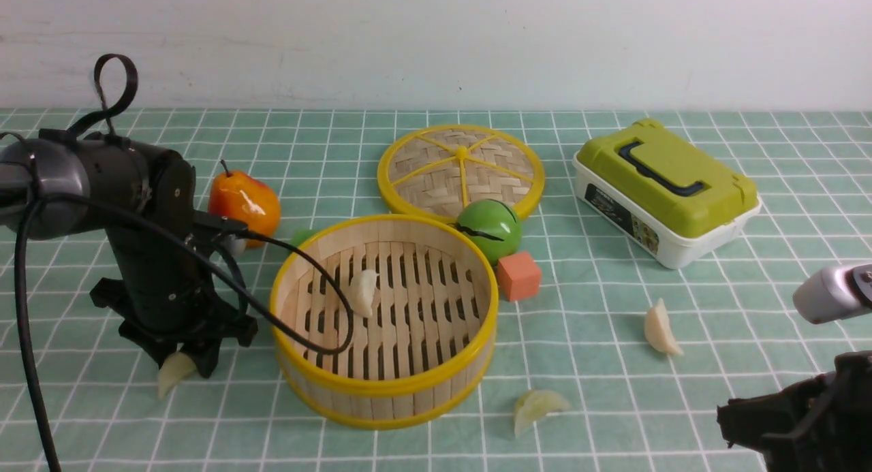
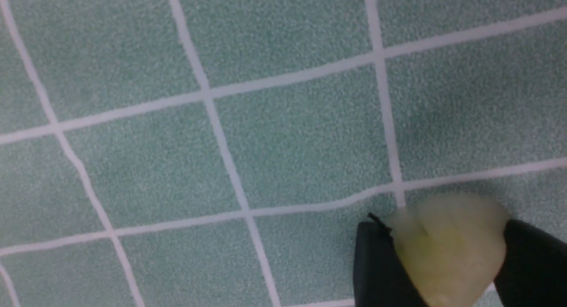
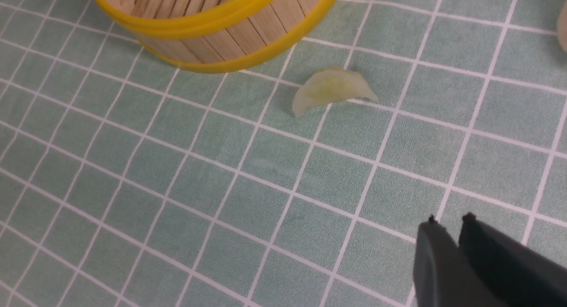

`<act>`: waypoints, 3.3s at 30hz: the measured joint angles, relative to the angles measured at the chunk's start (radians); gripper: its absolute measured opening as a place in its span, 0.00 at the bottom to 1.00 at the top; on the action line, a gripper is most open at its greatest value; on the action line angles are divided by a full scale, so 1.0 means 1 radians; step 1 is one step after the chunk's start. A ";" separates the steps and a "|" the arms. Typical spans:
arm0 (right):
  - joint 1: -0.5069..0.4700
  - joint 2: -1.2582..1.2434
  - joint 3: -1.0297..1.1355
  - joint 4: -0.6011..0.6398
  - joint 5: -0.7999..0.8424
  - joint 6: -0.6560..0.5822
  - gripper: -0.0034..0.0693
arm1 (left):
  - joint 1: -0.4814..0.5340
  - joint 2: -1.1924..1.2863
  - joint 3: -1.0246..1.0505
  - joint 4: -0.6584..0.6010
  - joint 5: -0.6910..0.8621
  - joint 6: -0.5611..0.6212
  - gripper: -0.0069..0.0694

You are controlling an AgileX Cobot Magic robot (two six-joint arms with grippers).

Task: Put the dumplings into the steamer on the table with the blue tablecloth.
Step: 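Reach for and grasp a dumpling on the table with the left gripper, then place the dumpling into the bamboo steamer basket with the left gripper, then reach for and grasp a dumpling lying on the table beside the steamer, then place the dumpling in the bamboo steamer basket with the right gripper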

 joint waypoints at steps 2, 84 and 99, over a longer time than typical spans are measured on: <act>0.000 0.000 0.000 0.000 0.000 0.000 0.16 | 0.000 0.000 0.000 0.001 0.004 -0.030 0.49; 0.000 0.876 -0.449 -0.244 -0.392 0.236 0.53 | -0.359 -1.485 0.724 0.149 -0.052 -0.152 0.07; 0.062 0.759 -0.699 -0.039 -0.003 0.206 0.44 | -0.359 -1.562 0.769 0.156 -0.185 -0.223 0.07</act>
